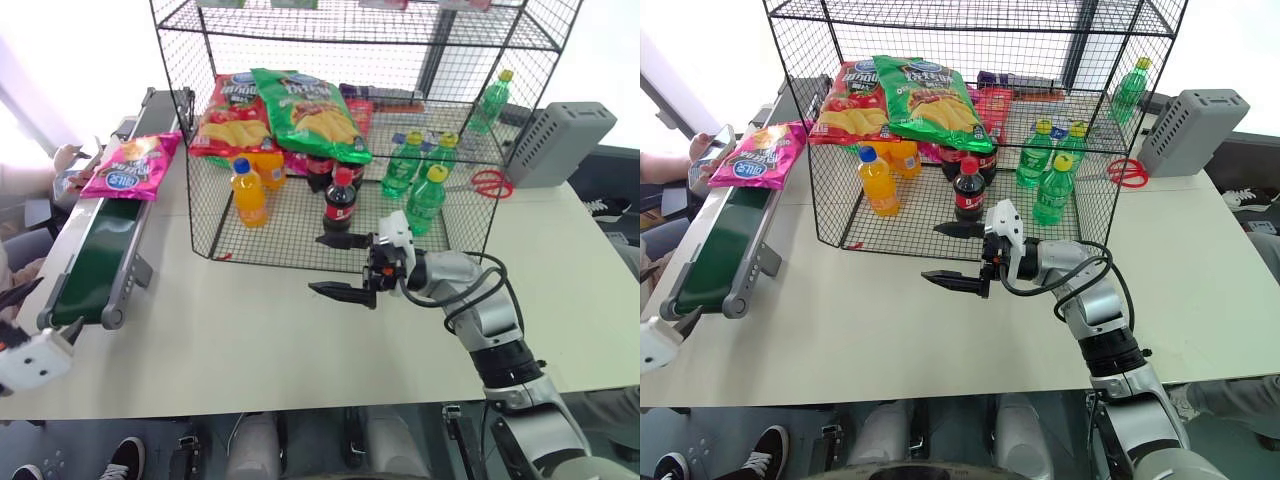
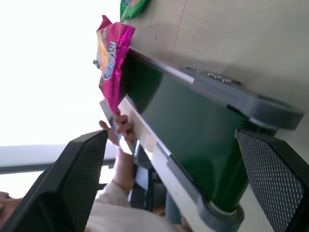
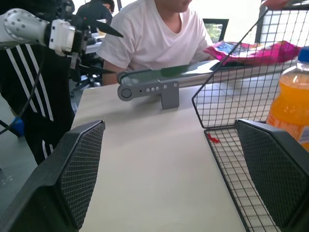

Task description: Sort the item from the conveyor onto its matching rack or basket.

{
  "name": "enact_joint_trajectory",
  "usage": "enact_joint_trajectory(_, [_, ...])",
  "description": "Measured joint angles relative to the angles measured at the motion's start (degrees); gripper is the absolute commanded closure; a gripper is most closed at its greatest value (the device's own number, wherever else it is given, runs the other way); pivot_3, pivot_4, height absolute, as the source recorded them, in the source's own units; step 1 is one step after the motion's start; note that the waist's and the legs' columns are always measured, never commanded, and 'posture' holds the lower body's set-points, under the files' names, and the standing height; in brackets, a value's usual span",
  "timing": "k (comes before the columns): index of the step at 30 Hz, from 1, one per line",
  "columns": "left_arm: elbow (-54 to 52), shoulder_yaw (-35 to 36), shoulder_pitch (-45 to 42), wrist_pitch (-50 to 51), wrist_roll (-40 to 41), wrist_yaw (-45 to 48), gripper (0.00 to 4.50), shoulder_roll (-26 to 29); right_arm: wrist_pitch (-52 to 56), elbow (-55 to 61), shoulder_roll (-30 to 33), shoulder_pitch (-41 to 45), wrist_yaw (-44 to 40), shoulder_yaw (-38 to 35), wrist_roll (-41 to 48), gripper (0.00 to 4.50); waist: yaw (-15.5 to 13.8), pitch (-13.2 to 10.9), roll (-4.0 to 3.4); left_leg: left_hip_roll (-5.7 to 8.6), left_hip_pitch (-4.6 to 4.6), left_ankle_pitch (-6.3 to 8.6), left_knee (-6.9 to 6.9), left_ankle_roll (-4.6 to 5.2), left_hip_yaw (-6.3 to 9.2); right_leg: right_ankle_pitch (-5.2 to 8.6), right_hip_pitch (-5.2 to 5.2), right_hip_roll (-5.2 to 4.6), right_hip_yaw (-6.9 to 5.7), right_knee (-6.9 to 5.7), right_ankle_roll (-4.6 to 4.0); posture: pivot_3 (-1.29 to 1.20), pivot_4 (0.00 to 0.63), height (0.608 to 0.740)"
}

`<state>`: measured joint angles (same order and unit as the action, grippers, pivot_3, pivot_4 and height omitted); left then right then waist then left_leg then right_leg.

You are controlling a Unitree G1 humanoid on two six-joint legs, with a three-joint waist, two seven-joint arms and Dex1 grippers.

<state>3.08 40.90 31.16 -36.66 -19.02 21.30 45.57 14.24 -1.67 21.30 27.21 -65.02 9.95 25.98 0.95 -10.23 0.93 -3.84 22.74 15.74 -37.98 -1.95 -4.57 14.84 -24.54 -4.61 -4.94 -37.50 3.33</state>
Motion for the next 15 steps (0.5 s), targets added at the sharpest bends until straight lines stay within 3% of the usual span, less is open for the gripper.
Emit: enact_joint_trajectory(15, [11.90,-2.59,-0.68,-6.61,-3.79,-10.42,0.00,1.60,11.78,4.82,1.83,-0.47,-3.47,0.21,6.98,0.03,-0.15,0.06,0.09,-0.02,0.00,0.01,0.00,0.00,0.01,0.00,0.00,-0.08,-0.03,0.00,-0.01,0.00,0.150,0.740])
